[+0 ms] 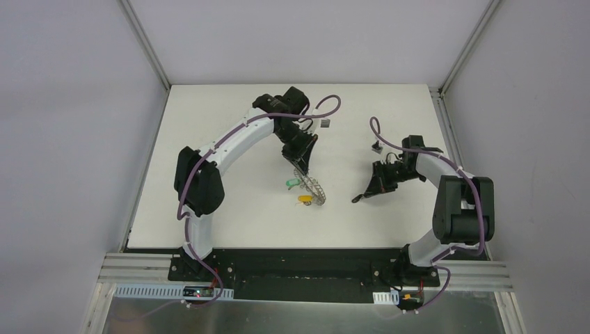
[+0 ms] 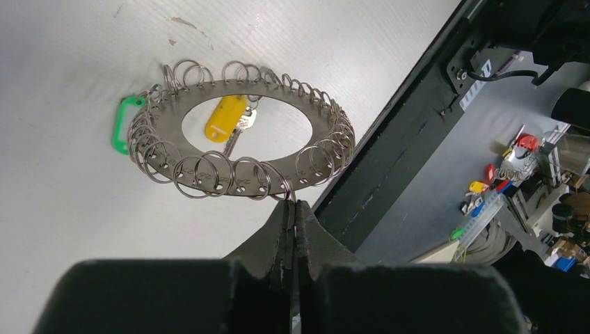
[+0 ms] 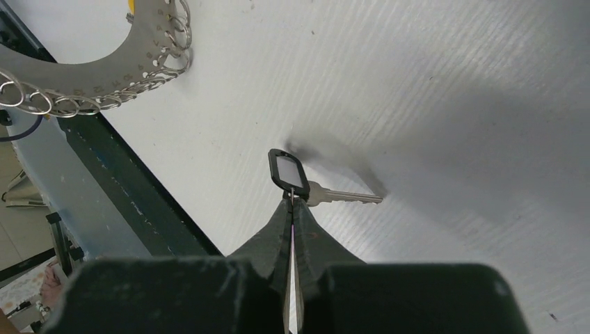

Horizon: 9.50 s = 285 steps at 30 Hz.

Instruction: Put the keys on the keyring

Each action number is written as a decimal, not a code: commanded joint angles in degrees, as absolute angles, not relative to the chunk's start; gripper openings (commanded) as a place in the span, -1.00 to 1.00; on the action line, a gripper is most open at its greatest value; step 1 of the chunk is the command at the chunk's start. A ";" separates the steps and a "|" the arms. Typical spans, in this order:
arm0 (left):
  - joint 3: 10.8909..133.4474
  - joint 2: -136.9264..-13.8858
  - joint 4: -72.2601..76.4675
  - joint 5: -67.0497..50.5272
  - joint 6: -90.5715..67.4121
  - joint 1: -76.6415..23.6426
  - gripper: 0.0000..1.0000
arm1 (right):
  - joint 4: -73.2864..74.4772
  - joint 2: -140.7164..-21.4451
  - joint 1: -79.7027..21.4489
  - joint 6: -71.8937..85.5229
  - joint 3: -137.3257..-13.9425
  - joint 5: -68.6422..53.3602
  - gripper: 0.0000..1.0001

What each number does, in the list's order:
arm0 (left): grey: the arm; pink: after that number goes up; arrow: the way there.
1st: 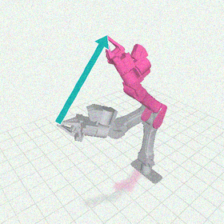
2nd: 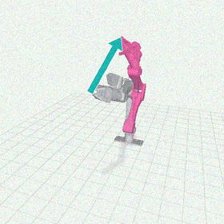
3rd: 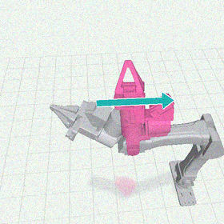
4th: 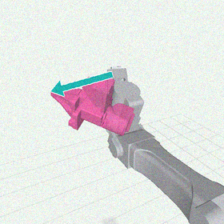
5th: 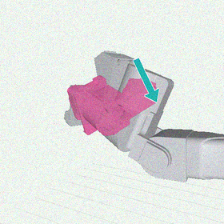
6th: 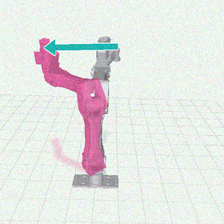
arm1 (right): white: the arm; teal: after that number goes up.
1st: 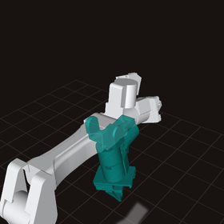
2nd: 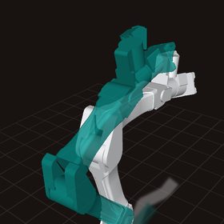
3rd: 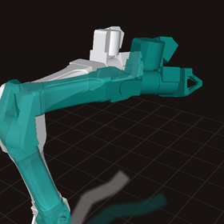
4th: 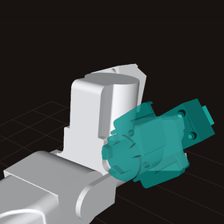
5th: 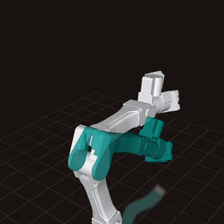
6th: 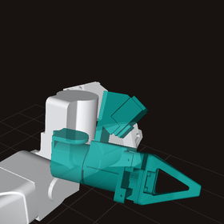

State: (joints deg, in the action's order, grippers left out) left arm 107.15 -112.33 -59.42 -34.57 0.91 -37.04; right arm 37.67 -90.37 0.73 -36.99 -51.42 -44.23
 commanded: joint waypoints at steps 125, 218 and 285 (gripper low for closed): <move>109.04 -94.66 -59.31 -58.10 9.05 -37.44 -1.00 | 27.60 -80.77 -28.87 -17.37 -78.20 -74.18 -1.00; 82.16 -82.42 -9.96 -63.71 -24.61 -26.94 -1.00 | -10.18 -81.55 -21.79 21.27 -72.85 -76.61 -0.87; 97.82 -87.01 -45.66 -59.88 0.18 -34.38 -1.00 | 23.94 -79.81 -30.49 -13.80 -77.17 -69.72 -1.00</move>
